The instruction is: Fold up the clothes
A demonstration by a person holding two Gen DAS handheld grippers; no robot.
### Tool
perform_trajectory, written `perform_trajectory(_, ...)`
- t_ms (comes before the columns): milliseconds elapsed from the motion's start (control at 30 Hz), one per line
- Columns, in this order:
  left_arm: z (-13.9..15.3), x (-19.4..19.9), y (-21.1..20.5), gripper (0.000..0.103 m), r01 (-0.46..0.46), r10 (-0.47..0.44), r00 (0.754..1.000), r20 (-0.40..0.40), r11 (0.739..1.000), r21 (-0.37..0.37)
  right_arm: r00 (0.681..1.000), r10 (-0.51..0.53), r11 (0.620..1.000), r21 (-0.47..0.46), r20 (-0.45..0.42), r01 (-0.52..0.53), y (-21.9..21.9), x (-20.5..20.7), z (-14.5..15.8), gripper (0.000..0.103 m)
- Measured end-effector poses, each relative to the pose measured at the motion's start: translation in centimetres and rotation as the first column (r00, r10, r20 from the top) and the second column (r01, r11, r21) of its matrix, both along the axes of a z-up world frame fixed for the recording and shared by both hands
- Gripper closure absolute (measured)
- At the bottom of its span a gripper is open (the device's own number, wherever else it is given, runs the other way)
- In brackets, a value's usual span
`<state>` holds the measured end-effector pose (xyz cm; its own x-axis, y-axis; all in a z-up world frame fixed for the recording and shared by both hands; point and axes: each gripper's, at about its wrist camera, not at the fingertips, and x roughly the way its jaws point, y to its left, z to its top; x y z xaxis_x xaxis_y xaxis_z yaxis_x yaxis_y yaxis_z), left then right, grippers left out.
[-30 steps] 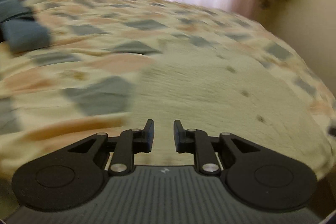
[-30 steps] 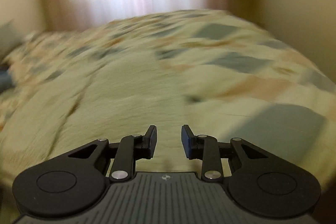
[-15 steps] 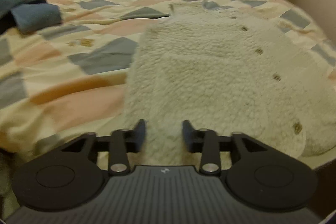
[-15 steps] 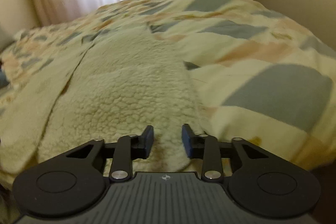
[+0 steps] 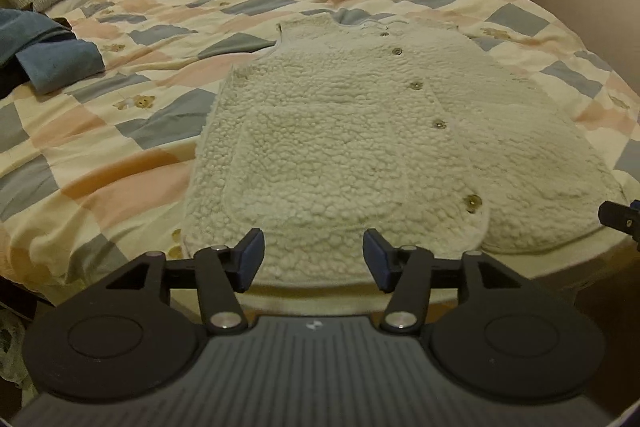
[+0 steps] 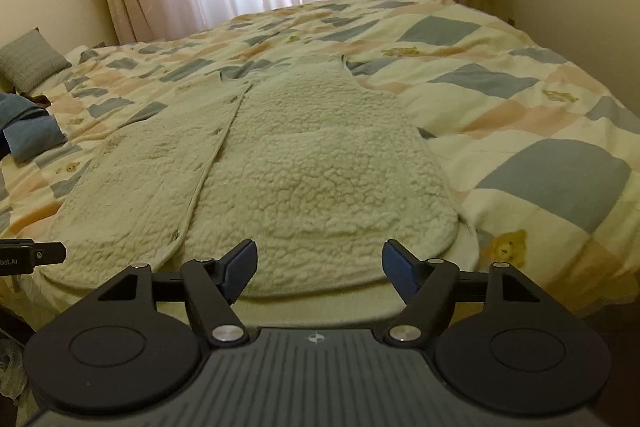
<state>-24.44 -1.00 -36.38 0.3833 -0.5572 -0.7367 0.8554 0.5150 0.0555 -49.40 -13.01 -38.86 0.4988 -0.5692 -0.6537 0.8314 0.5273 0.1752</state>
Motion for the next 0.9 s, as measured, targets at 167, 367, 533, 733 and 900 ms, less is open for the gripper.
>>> perform_trajectory(167,1.0,-1.3,1.5,0.048,0.003,-0.003,1.000,0.015,1.000,-0.020,1.000,-0.026,1.000,-0.012,0.006,0.026,1.8,-1.1,0.9,0.027)
perform_trajectory(367,2.0,-3.0,3.4,0.043,0.017,-0.015,0.999,0.030,0.999,-0.049,0.999,-0.039,0.999,-0.035,0.032,0.040,3.6,-2.0,2.0,0.023)
perform_trajectory(533,2.6,-4.0,4.4,0.041,0.021,-0.019,0.999,0.038,0.998,-0.063,0.998,-0.033,0.998,-0.051,0.050,0.036,5.1,-2.1,3.0,0.014)
perform_trajectory(733,3.0,-4.7,5.4,0.034,0.017,-0.014,0.999,0.048,0.997,-0.071,0.999,-0.043,0.998,-0.054,0.022,0.045,6.4,-1.5,3.6,0.002)
perform_trajectory(900,3.1,-4.9,6.0,0.027,0.011,-0.007,0.999,0.049,0.997,-0.073,0.998,-0.063,0.997,-0.047,-0.021,0.062,7.0,-0.6,3.9,0.002)
